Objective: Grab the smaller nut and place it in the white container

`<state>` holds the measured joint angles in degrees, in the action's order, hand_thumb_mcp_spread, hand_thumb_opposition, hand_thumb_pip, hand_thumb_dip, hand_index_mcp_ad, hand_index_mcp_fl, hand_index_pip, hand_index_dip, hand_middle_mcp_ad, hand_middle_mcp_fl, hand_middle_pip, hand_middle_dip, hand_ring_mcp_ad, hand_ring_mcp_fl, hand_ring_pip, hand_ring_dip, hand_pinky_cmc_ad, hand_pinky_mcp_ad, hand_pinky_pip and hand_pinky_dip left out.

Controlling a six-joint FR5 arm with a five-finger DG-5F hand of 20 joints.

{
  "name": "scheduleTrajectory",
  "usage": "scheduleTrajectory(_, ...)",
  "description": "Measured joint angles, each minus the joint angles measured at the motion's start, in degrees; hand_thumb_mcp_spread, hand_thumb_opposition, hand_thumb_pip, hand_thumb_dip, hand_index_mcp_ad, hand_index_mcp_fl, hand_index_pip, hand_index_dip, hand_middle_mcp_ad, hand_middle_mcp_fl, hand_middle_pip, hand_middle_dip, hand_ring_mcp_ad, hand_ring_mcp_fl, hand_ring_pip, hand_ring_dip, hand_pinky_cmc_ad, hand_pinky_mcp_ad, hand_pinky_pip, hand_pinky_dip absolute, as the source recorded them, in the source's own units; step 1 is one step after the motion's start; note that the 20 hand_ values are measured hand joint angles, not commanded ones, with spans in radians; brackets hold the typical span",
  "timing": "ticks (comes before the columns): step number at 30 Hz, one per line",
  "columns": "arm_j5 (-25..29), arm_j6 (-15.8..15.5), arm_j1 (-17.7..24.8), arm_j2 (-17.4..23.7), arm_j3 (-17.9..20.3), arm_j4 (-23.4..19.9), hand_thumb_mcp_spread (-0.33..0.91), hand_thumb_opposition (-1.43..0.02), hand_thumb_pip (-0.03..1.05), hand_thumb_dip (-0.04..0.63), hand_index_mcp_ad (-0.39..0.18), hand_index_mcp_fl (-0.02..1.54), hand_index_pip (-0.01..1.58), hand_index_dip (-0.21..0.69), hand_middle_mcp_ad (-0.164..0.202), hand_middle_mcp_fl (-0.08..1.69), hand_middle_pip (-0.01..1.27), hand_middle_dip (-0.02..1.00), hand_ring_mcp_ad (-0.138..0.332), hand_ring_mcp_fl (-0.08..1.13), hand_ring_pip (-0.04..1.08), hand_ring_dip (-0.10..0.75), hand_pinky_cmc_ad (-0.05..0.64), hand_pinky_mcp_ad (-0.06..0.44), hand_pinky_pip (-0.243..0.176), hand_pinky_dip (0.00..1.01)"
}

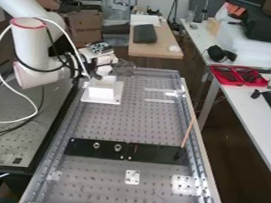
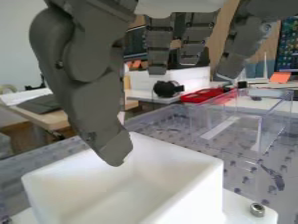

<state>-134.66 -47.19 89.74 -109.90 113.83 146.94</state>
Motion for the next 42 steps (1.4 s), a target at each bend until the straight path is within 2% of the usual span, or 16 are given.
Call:
scheduleTrajectory(10,1.39,-0.21,0.46,-0.51,-0.48,1.27,0.54,-0.97,0.6,0.225,-0.271,0.38,1.5,0.051,0.051,0.11,0.14,0.29,0.113,0.01,0.1,0.138,0.358,0.293,-0.012,0.24)
scheduleTrajectory(16,3.28,-0.79,-0.59,-0.15,-1.11,4.02,0.47,-0.91,0.63,0.222,-0.271,0.1,1.39,0.051,0.049,0.1,0.14,0.29,0.113,0.0,0.1,0.138,0.358,0.293,-0.012,0.25)
scheduleTrajectory(19,4.87,-0.47,-1.35,0.74,-1.14,4.78,0.43,-0.91,0.65,0.222,-0.272,0.08,1.36,0.044,0.049,0.08,0.13,0.28,0.113,0.0,0.1,0.138,0.358,0.293,-0.012,0.28)
scheduleTrajectory(25,9.55,2.18,-3.01,4.14,-1.15,5.49,0.41,-0.9,0.71,0.222,-0.258,0.02,1.36,0.01,0.051,0.08,0.14,0.29,0.113,0.0,0.1,0.138,0.358,0.293,-0.026,0.35)
scheduleTrajectory(30,17.36,5.7,-4.5,9.53,-2.44,8.33,0.38,-0.88,0.69,0.222,-0.253,0.02,1.31,0.002,0.049,0.02,0.14,0.29,0.113,0.0,0.1,0.138,0.358,0.291,-0.042,0.38)
scheduleTrajectory(31,18.44,6.09,-4.63,10.05,-2.71,8.83,0.38,-0.88,0.68,0.225,-0.258,0.02,1.29,0.003,0.051,0.02,0.13,0.29,0.113,0.0,0.09,0.138,0.358,0.295,-0.058,0.38)
scheduleTrajectory(33,23.94,7.85,-5.11,12.16,-4.15,10.95,0.35,-0.87,0.67,0.225,-0.244,0.02,1.26,-0.005,0.049,0.02,0.14,0.29,0.113,0.0,0.09,0.138,0.358,0.295,-0.061,0.39)
scheduleTrajectory(37,32.0,10.0,-5.32,14.48,-6.43,13.53,0.3,-0.83,0.67,0.222,-0.218,0.02,1.2,-0.014,0.051,0.02,0.14,0.29,0.113,0.0,0.09,0.138,0.361,0.297,-0.061,0.45)
scheduleTrajectory(42,43.04,13.97,-5.08,15.82,-10.11,16.57,0.25,-0.8,0.62,0.188,-0.188,0.02,1.03,-0.026,0.052,0.02,0.13,0.29,0.126,0.0,0.09,0.138,0.379,0.311,-0.075,0.52)
